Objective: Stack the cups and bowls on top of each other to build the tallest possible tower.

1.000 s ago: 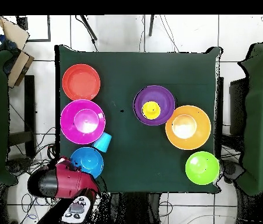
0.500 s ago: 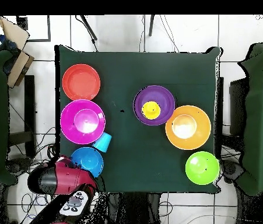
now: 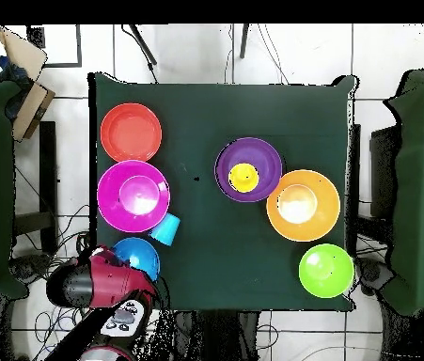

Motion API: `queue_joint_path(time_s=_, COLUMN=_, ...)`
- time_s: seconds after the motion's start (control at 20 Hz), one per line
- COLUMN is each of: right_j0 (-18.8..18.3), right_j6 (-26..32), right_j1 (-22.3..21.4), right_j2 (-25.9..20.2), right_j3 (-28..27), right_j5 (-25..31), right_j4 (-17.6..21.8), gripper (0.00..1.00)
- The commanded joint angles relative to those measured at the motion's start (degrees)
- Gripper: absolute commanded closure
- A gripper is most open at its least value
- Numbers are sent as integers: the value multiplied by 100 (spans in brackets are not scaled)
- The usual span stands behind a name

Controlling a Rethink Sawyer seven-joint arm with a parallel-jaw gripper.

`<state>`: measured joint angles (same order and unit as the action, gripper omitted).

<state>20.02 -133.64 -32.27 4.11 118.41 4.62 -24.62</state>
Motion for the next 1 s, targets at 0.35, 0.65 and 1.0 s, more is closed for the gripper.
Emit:
queue_joint_path(time_s=0.35, right_j0=-354, right_j6=-619, right_j1=278, right_j2=-820, right_j3=-285, right_j5=-493, right_j4=289, gripper=0)
queue_joint_path(time_s=0.65, right_j0=-525, right_j6=-578, right_j1=103, right_j2=-989, right_j3=-180, right_j5=-329, right_j4=375, gripper=0)
queue_joint_path(time_s=1.0, right_j0=-131, right_j6=-522, right_j1=-99, right_j2=-422, right_j3=-370, right_j5=686, right_j4=209, gripper=0)
